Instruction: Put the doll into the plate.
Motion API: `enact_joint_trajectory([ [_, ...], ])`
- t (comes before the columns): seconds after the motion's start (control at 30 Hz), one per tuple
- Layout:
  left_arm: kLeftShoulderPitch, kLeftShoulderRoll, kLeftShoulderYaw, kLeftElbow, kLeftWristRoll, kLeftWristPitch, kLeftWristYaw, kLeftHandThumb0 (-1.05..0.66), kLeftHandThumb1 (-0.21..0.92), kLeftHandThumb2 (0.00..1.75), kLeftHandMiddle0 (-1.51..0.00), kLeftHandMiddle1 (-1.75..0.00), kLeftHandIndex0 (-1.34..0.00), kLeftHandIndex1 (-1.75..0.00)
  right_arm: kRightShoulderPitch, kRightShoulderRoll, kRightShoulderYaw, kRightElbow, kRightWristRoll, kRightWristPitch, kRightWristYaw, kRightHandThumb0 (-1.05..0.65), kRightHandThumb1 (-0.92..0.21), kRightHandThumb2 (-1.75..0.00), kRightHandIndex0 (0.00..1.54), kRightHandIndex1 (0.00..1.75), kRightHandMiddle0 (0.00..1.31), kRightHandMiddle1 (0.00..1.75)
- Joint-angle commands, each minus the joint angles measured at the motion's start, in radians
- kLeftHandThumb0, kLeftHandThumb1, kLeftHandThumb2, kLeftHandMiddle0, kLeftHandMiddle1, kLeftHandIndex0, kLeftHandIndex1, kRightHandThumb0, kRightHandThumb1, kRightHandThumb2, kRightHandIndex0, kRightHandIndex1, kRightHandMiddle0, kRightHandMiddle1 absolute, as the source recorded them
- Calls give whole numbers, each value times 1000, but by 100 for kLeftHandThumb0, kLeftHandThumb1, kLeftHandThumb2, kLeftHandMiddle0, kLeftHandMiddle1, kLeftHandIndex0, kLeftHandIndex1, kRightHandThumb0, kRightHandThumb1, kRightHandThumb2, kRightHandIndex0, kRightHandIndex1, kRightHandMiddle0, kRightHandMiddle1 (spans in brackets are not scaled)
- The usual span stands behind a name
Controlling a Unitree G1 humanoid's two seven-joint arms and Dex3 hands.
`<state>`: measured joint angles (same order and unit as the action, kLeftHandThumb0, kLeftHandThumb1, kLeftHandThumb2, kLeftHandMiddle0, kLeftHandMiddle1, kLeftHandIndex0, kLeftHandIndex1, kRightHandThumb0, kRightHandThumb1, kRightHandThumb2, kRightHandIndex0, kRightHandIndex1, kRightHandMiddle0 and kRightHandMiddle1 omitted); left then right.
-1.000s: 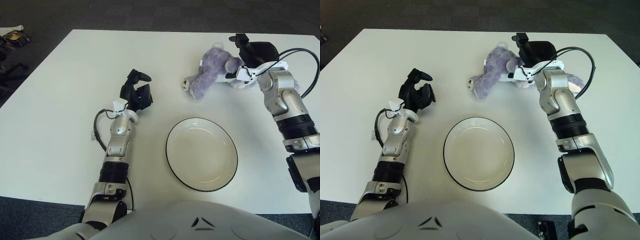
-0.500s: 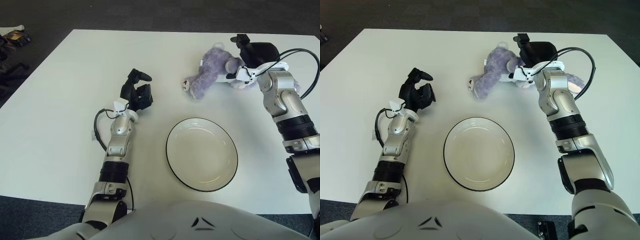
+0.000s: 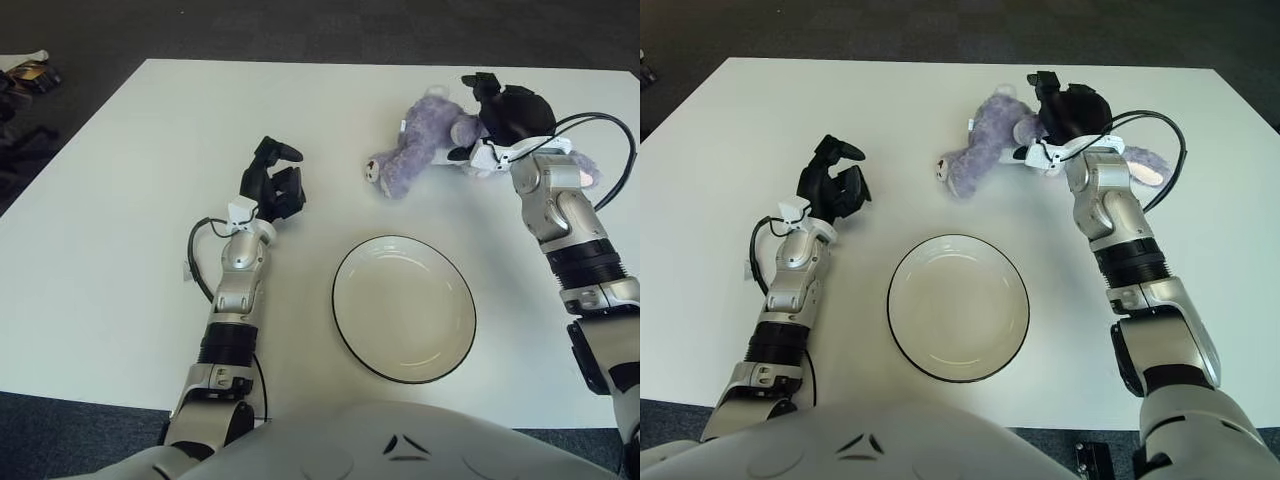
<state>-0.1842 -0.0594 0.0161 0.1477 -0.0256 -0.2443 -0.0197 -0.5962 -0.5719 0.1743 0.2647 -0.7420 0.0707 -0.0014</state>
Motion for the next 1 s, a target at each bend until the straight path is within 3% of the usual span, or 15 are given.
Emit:
enact_joint_trajectory([
  [0.0,57,1,0,37,-2,-10,-1,-38,70,83,-101,-175,-33,-175,12,7,-59,17,86,-38,-24,-104,-85,-5,74,175,0,64],
  [0.23,54,5,1,42,-2,-9,-3,-38,69,83,-102,-175,-33,-175,31,8,-137,0,187,-81,-60,-102,-86,-5,110,175,0,69],
  [0.4,50,9,2,47,2,-12,0,-38,69,84,-102,-175,-33,-175,55,6,-170,-54,226,-90,-55,-102,-86,-5,117,175,0,64],
  [0.57,48,11,0,50,9,-14,6,-38,69,84,-102,-175,-33,-175,59,5,-179,-60,240,-114,-70,-99,-84,-4,119,175,0,69],
  [0.97,46,9,-1,56,9,-22,8,-38,69,83,-100,-175,-33,-175,63,-32,-157,-58,181,-155,-94,-96,-83,-4,124,175,0,81],
])
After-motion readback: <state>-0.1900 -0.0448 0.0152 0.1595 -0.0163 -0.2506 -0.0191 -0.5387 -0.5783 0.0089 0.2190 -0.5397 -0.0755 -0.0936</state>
